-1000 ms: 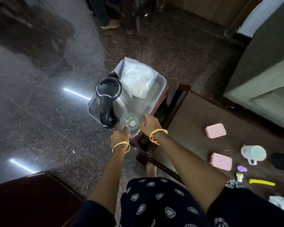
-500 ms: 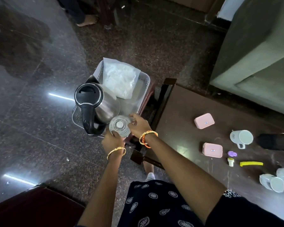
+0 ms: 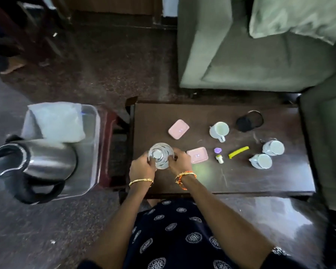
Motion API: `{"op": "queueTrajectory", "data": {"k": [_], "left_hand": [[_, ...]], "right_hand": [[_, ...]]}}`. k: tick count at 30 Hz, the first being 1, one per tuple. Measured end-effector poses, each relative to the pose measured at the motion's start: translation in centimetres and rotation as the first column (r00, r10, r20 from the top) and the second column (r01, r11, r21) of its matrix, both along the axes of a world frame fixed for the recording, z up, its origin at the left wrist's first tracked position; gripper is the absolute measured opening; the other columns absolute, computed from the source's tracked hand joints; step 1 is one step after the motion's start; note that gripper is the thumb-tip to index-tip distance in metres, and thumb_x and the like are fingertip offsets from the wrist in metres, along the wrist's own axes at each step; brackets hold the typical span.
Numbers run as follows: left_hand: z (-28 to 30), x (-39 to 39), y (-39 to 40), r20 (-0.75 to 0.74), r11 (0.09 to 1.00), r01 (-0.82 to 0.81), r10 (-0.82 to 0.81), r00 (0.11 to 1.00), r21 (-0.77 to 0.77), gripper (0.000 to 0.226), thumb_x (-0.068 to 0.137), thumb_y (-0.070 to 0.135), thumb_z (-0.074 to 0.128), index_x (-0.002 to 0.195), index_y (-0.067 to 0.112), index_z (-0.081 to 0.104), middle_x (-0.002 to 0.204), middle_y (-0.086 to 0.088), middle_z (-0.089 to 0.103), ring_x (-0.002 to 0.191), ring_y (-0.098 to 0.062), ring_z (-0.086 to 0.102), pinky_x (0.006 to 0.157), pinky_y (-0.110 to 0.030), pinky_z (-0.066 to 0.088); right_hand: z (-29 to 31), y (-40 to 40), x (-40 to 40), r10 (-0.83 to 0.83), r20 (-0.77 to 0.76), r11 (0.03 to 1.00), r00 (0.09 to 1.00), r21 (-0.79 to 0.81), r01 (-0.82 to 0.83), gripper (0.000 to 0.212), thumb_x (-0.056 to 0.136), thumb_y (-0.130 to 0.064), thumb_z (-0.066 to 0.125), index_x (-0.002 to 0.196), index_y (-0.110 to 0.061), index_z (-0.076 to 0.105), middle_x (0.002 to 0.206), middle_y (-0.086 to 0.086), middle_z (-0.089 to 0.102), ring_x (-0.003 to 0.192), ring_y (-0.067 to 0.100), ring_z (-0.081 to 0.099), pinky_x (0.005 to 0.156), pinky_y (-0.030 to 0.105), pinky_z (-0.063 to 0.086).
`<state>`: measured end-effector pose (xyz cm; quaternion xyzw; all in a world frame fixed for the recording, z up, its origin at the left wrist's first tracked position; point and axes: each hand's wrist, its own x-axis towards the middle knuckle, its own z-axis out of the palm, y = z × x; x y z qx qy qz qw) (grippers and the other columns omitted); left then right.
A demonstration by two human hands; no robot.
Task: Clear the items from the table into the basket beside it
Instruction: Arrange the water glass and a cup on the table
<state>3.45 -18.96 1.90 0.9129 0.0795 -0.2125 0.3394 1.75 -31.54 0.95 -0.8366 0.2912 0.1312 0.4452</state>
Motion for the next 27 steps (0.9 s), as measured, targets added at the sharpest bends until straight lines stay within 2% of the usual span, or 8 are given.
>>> {"op": "queueTrajectory", "data": {"k": [3,6,10,13,16,19,22,27], "left_hand": [[-0.1,0.2,-5.6,-0.038,0.990,0.140,-0.139,0.990,0.022,0.028,0.088,0.031,0.054,0.112,0.023,0.064,0.096,-0.015,0.072,0.092,-0.038,0.065,0.076,-0.040,0.053],[-0.3,0.8,-11.6,-0.096,0.984,0.166,-0.173,0.980,-0.071,0.028,0.086,0.036,0.057,0.111,0.026,0.065,0.095,-0.009,0.073,0.091,-0.031,0.066,0.076,-0.034,0.051],[-0.8,2.8,-19.9,-0.131,0.956,0.163,-0.199,0.971,-0.243,0.031,0.086,0.042,0.058,0.109,0.021,0.065,0.098,-0.005,0.072,0.093,-0.022,0.066,0.079,-0.027,0.048],[-1.8,4.9,-25.3,-0.227,0.936,0.016,-0.102,0.968,-0.352,0.041,0.091,0.052,0.042,0.110,0.022,0.063,0.110,-0.008,0.069,0.105,-0.029,0.062,0.093,-0.041,0.050],[-4.9,6.8,-29.4,-0.263,0.953,-0.087,0.008,0.965,-0.291,0.046,0.096,0.047,0.036,0.118,0.014,0.059,0.122,-0.015,0.063,0.115,-0.035,0.055,0.101,-0.044,0.044],[-8.9,8.8,-32.1,-0.230,0.994,-0.024,-0.002,0.973,-0.110,0.045,0.095,0.034,0.045,0.133,0.010,0.047,0.132,-0.023,0.052,0.122,-0.036,0.049,0.101,-0.038,0.039],[-13.3,9.7,-33.9,-0.310,0.996,0.094,-0.092,0.946,-0.007,0.052,0.091,0.031,0.050,0.140,0.018,0.040,0.135,-0.022,0.043,0.124,-0.036,0.045,0.104,-0.040,0.037],[-16.0,8.1,-34.0,-0.243,0.948,0.249,-0.199,0.950,0.197,0.041,0.088,0.033,0.047,0.127,0.020,0.052,0.125,-0.012,0.059,0.115,-0.032,0.055,0.090,-0.042,0.047]], "right_hand": [[-0.8,-5.1,-1.6,-0.190,-0.012,0.981,0.982,-0.032,0.190,0.023,0.083,-0.002,0.050,0.100,-0.005,0.067,0.098,0.018,0.071,0.091,0.034,0.064,0.071,0.023,0.040],[-1.1,-10.9,-2.2,-0.350,0.006,0.935,0.937,-0.064,0.350,0.023,0.085,-0.005,0.050,0.101,-0.008,0.066,0.093,0.019,0.070,0.089,0.035,0.063,0.067,0.021,0.037],[-0.7,-19.3,-0.6,-0.361,0.078,0.920,0.929,-0.133,0.369,0.028,0.087,-0.009,0.050,0.109,-0.013,0.066,0.096,0.021,0.071,0.089,0.038,0.064,0.073,0.031,0.046],[-0.3,-25.8,2.1,-0.334,0.141,0.920,0.932,-0.167,0.355,0.025,0.087,-0.007,0.048,0.103,-0.011,0.067,0.097,0.021,0.071,0.091,0.037,0.064,0.074,0.034,0.048],[-1.4,-31.7,5.9,-0.228,0.094,0.928,0.969,-0.281,0.245,0.026,0.088,-0.010,0.047,0.107,-0.012,0.064,0.097,0.026,0.068,0.092,0.043,0.061,0.073,0.039,0.048],[-3.8,-35.2,10.0,-0.014,0.007,0.885,1.000,-0.466,0.016,0.030,0.085,-0.012,0.049,0.111,-0.018,0.060,0.095,0.026,0.069,0.092,0.046,0.061,0.075,0.042,0.047],[-7.6,-36.9,12.8,0.202,-0.119,0.795,0.972,-0.560,-0.234,0.032,0.083,-0.012,0.050,0.113,-0.021,0.057,0.096,0.018,0.071,0.095,0.038,0.063,0.089,0.040,0.040],[-11.2,-37.3,13.9,0.300,-0.222,0.733,0.928,-0.568,-0.373,0.024,0.084,-0.014,0.051,0.105,-0.021,0.058,0.095,0.011,0.072,0.095,0.032,0.065,0.095,0.041,0.035]]}}
